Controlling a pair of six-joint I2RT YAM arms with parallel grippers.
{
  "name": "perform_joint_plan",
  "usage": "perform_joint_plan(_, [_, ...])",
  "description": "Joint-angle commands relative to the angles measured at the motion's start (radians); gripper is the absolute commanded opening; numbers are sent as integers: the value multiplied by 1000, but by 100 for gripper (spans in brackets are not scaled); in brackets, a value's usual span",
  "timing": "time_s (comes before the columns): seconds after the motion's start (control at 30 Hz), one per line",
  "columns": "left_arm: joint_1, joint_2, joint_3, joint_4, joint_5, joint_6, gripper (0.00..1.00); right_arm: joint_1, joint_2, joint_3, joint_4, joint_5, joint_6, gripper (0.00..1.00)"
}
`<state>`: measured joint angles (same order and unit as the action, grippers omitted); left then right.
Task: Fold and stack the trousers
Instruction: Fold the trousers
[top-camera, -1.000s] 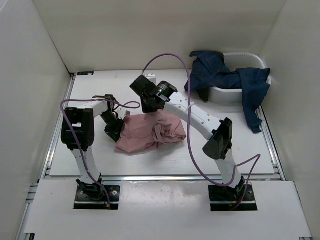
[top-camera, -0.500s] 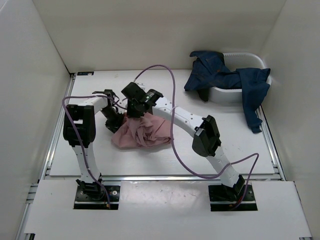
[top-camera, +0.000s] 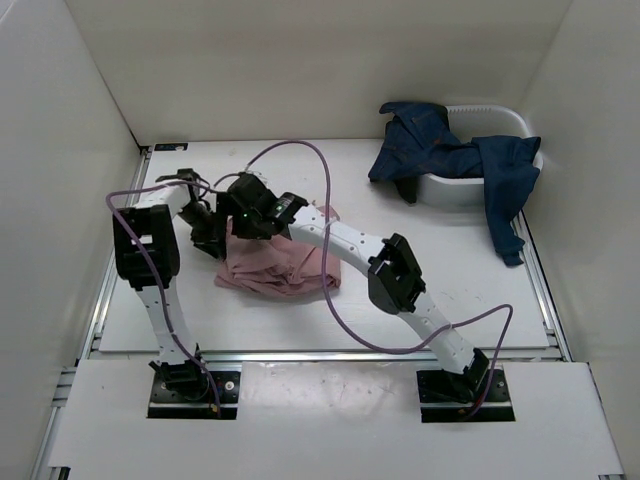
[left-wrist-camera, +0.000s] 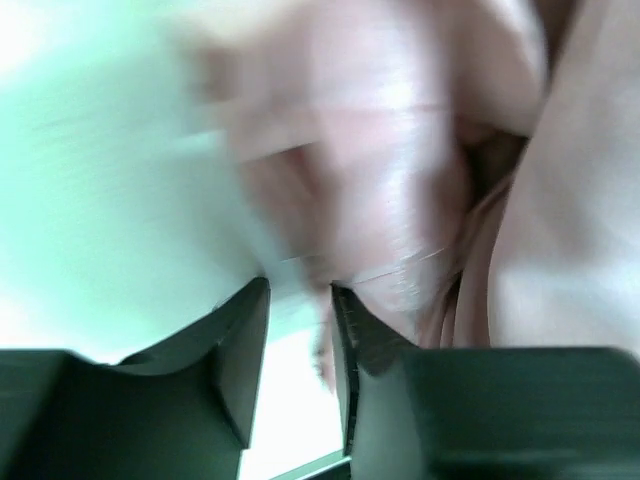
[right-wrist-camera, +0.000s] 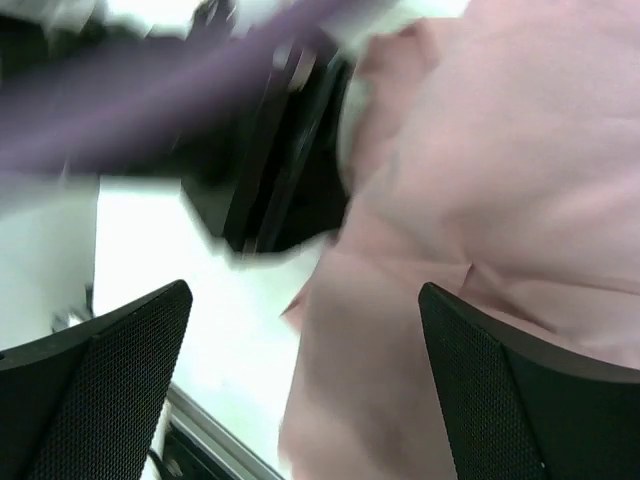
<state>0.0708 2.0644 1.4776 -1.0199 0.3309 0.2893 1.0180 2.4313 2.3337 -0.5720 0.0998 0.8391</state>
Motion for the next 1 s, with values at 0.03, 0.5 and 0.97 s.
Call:
perform_joint_plan(0.03, [75, -79, 82, -12, -72, 36, 48, 33, -205, -40, 71, 10, -219, 99])
perform_joint_plan(0.5, [-211, -421, 116, -48, -5, 82, 62, -237, -753, -914, 164, -49, -207, 12])
perform_joint_plan(0.97, [-309, -472, -387, 128, -228, 120, 58, -371, -566, -1194, 387, -270, 29, 0])
